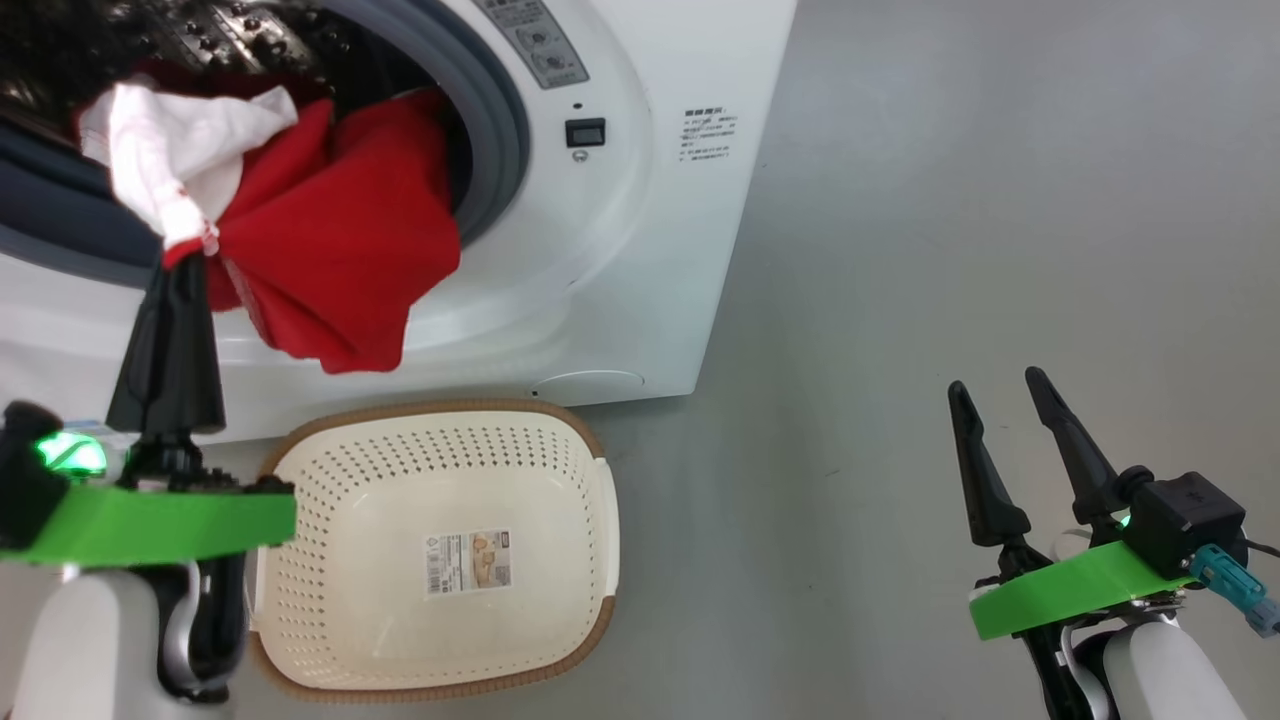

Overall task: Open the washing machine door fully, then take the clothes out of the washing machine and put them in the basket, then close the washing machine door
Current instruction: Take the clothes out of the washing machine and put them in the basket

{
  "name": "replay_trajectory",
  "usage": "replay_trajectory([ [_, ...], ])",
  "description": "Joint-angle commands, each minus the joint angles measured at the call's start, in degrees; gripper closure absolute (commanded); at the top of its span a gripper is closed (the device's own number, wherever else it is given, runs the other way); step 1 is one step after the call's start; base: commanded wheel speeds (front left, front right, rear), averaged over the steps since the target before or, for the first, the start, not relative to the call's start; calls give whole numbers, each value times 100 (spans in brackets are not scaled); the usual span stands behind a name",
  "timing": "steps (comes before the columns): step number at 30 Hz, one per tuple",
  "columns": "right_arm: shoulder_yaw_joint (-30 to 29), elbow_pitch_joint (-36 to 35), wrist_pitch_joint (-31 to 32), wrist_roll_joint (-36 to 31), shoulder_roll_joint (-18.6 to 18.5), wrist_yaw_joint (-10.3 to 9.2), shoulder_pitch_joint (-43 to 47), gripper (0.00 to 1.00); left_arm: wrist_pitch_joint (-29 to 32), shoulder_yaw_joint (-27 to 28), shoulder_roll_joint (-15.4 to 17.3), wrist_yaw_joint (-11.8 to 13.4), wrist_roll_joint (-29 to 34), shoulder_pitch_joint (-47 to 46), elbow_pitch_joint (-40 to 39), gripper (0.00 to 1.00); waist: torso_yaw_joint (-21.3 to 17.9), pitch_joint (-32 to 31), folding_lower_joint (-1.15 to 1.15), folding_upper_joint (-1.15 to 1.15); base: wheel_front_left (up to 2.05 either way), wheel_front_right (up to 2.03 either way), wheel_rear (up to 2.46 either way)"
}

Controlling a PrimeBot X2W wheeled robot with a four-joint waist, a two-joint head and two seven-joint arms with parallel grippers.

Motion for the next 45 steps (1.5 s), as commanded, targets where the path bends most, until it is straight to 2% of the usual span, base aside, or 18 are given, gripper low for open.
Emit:
replay_trajectory([
  [1, 96, -152, -36, -53, -10, 35, 57, 0, -44, 227, 116, -32, 29, 43, -281, 100, 18, 19, 0, 0, 0, 0, 0],
  [9, 120, -173, -36, -51, -8, 35, 18, 0, -44, 437, -159, -32, 225, 634, -1287, 100, 52, 121, 0, 0, 0, 0, 0],
  [15, 154, -184, -36, -38, -6, 35, -74, 0, -45, 372, -325, -32, 240, 1014, -1166, 100, 40, 285, 0, 0, 0, 0, 0],
  [25, 198, -205, -36, -23, -2, 35, -277, 0, -45, 151, -405, -32, 380, 1035, 400, 100, -39, 673, 0, 0, 0, 0, 0],
  [36, 242, -295, -36, 95, 1, 35, -516, 0, -45, -171, -113, -32, 481, 47, 2523, 100, -164, 1258, 0, 0, 0, 0, 0],
  [39, 243, -307, -36, 119, 1, 35, -563, 0, -45, -238, -73, -32, 504, -169, 2885, 100, -189, 1360, 0, 0, 0, 0, 0],
  [41, 257, -317, -36, 142, 1, 35, -616, 0, -45, -324, -8, -32, 525, -387, 3280, 96, -225, 1449, 0, 0, 0, 0, 0],
  [45, 279, -337, -36, 188, 1, 35, -712, 0, -45, -485, 104, -32, 566, -800, 3966, 79, -292, 1610, 0, 0, 0, 0, 0],
])
